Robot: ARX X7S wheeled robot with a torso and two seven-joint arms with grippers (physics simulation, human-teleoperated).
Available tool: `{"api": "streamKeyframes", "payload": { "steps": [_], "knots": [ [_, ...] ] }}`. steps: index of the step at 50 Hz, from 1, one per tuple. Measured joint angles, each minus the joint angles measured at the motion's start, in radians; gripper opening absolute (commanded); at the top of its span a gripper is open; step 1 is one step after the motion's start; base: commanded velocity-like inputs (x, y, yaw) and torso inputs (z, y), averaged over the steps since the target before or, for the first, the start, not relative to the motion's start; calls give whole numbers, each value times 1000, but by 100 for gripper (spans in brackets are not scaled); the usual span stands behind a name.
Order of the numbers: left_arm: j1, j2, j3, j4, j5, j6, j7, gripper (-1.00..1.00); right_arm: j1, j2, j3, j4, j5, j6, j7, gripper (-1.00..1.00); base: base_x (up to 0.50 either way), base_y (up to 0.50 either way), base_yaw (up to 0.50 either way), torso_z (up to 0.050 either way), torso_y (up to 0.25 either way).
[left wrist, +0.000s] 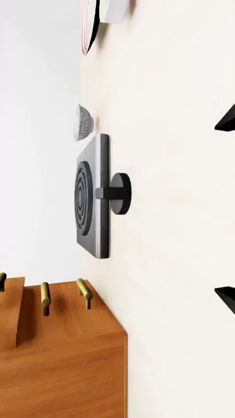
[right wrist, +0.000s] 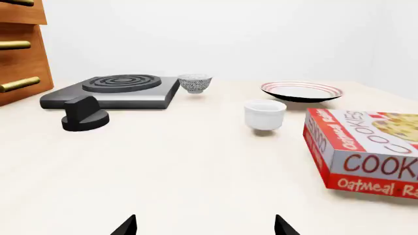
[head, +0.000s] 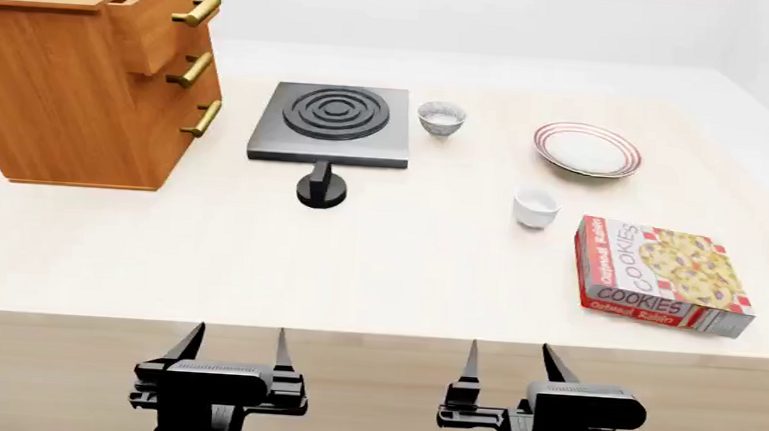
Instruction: Pick the akita bowl next to the cookies box and place it on the plate.
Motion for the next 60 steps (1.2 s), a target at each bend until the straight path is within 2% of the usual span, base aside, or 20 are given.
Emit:
{"api": "streamKeyframes", "payload": {
  "steps": [20, 26, 30, 37, 46, 52, 60],
  "knots": [
    [0, -41, 49, 5, -40, -6, -46, 100, -1, 40, -48, -12, 48, 9, 44, 100, 0, 0, 0, 0, 0],
    [6, -56, 51, 45, -59, -21, -62, 100, -5, 55, -34, -114, 91, 69, 67, 100, 0, 0, 0, 0, 0],
    [22, -73, 39, 139, -66, -53, -82, 100, -5, 70, -2, -227, 140, 135, 89, 100, 0, 0, 0, 0, 0],
    [57, -111, -26, 344, -90, -123, -128, 100, 1, 108, 102, -440, 251, 250, 136, 100, 0, 0, 0, 0, 0],
    [120, -154, -185, 548, -136, -165, -191, 100, 4, 157, 267, -630, 385, 333, 187, 100, 0, 0, 0, 0, 0],
    [150, -173, -261, 623, -156, -177, -220, 100, 1, 173, 338, -692, 441, 348, 203, 100, 0, 0, 0, 0, 0],
    [168, -187, -308, 671, -168, -184, -243, 100, -3, 184, 382, -732, 483, 351, 210, 100, 0, -15, 0, 0, 0]
  ]
}}
